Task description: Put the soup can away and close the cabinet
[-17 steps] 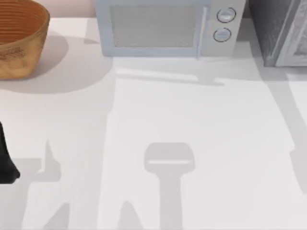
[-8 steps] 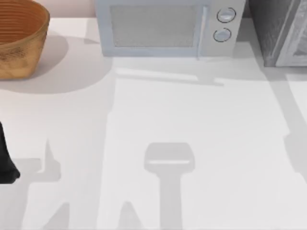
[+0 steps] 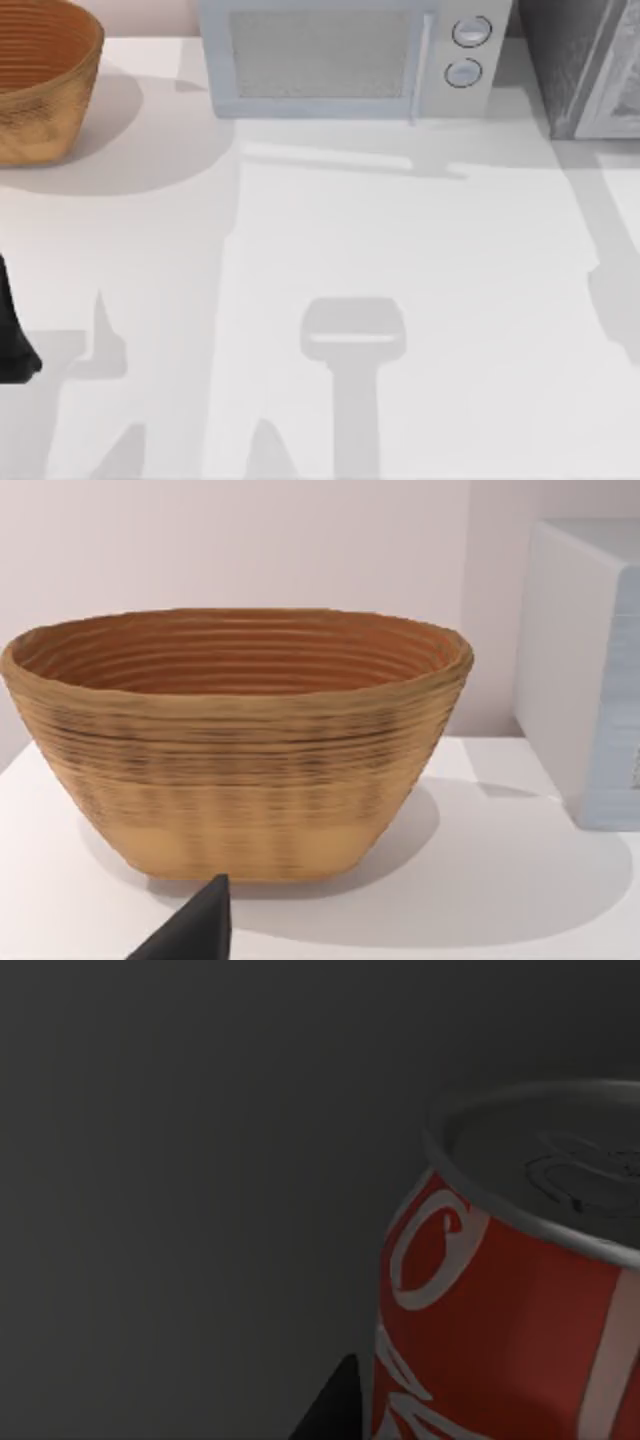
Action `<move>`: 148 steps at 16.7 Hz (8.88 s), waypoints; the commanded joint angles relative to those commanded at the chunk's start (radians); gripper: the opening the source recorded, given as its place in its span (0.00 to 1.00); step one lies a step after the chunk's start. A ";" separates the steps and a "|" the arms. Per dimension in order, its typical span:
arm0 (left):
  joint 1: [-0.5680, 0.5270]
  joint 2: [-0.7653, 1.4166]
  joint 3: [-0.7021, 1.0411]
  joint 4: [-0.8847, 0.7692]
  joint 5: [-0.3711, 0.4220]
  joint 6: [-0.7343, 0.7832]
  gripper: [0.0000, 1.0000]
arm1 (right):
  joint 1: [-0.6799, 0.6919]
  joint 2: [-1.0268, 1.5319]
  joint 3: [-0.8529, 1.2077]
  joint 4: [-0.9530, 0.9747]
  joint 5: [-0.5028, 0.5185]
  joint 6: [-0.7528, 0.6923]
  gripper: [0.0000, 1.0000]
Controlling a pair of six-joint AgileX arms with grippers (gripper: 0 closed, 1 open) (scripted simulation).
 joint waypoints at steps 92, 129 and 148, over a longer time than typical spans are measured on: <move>0.000 0.000 0.000 0.000 0.000 0.000 1.00 | -1.122 -0.538 -2.398 1.880 -1.135 0.003 1.00; 0.000 0.000 0.000 0.000 0.000 0.000 1.00 | -1.151 -0.708 -1.113 0.376 -1.162 0.012 1.00; 0.000 0.000 0.000 0.000 0.000 0.000 1.00 | -0.763 -0.727 -1.039 0.250 -0.778 0.035 1.00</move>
